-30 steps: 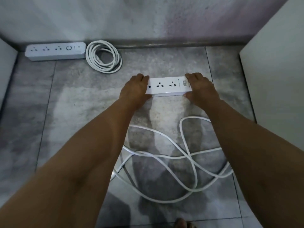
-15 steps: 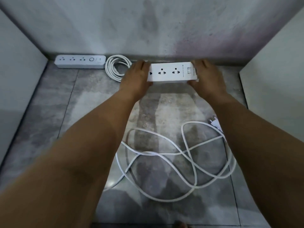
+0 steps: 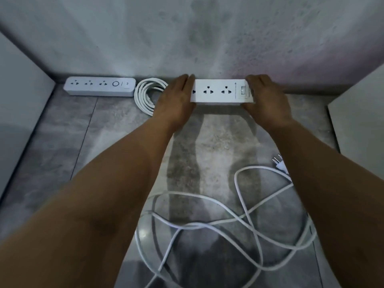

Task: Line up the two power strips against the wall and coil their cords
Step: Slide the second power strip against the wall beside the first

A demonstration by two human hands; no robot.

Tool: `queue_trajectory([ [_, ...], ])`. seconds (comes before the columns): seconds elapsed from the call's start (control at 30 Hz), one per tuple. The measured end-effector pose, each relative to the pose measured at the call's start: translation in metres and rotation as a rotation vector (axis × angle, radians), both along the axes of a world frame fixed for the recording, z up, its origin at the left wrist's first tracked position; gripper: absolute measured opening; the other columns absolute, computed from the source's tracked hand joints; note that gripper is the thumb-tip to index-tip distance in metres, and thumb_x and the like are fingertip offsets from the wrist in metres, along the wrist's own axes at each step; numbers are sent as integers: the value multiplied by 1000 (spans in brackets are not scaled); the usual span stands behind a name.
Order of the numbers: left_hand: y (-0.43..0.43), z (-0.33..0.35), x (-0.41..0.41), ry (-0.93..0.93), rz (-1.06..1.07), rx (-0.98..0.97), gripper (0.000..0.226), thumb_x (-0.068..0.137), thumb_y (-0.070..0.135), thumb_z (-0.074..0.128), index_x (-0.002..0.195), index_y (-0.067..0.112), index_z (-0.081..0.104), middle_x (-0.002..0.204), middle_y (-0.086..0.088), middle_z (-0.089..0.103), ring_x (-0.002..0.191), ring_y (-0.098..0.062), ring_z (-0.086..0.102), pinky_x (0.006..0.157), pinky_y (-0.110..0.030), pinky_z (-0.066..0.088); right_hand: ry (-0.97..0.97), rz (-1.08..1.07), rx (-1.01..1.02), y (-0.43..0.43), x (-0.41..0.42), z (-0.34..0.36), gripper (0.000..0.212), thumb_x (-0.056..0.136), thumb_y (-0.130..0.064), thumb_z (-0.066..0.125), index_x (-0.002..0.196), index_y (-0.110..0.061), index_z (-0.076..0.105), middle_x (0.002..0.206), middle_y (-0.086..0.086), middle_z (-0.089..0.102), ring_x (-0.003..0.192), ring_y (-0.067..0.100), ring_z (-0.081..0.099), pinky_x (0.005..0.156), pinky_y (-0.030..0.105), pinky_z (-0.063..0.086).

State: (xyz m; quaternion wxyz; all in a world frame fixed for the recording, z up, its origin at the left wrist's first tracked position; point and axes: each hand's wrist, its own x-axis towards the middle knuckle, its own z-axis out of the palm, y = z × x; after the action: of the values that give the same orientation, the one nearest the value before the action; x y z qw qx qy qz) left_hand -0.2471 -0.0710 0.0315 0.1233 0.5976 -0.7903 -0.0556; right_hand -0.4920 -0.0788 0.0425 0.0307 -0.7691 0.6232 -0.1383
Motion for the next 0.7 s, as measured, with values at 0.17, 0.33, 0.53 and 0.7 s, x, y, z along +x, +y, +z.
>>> queue_trajectory([
  [0.17, -20, -18, 6, -50, -35, -8, 67, 90, 15, 55, 148, -5, 29, 154, -27, 30, 143, -42, 28, 117, -47, 24, -60, -29, 21, -23, 8, -19, 58, 79, -17, 72, 132, -13, 50, 131, 13, 52, 111, 36, 53, 75, 36, 42],
  [0.33, -23, -41, 9, -130, -45, -2, 69, 87, 25, 59, 146, -4, 36, 154, -26, 31, 141, -42, 33, 115, -52, 25, -83, -44, 81, -37, 13, -39, 62, 77, -19, 76, 133, -15, 49, 134, 10, 50, 114, 33, 51, 77, 37, 43],
  [0.53, -27, -56, 6, -154, -12, 74, 72, 99, 54, 30, 153, 8, 24, 162, -15, 18, 150, -28, 16, 120, -43, 8, -87, -31, 100, -51, 14, -48, 61, 78, -18, 75, 134, -15, 49, 136, 10, 49, 116, 34, 51, 82, 37, 44],
  [0.7, -27, -59, 3, -192, 12, 75, 71, 100, 56, 28, 156, 13, 16, 164, -10, 10, 152, -23, 6, 121, -43, -1, -111, -41, 99, -56, 16, -58, 64, 82, -19, 72, 140, -17, 45, 143, 8, 41, 121, 32, 50, 88, 39, 46],
])
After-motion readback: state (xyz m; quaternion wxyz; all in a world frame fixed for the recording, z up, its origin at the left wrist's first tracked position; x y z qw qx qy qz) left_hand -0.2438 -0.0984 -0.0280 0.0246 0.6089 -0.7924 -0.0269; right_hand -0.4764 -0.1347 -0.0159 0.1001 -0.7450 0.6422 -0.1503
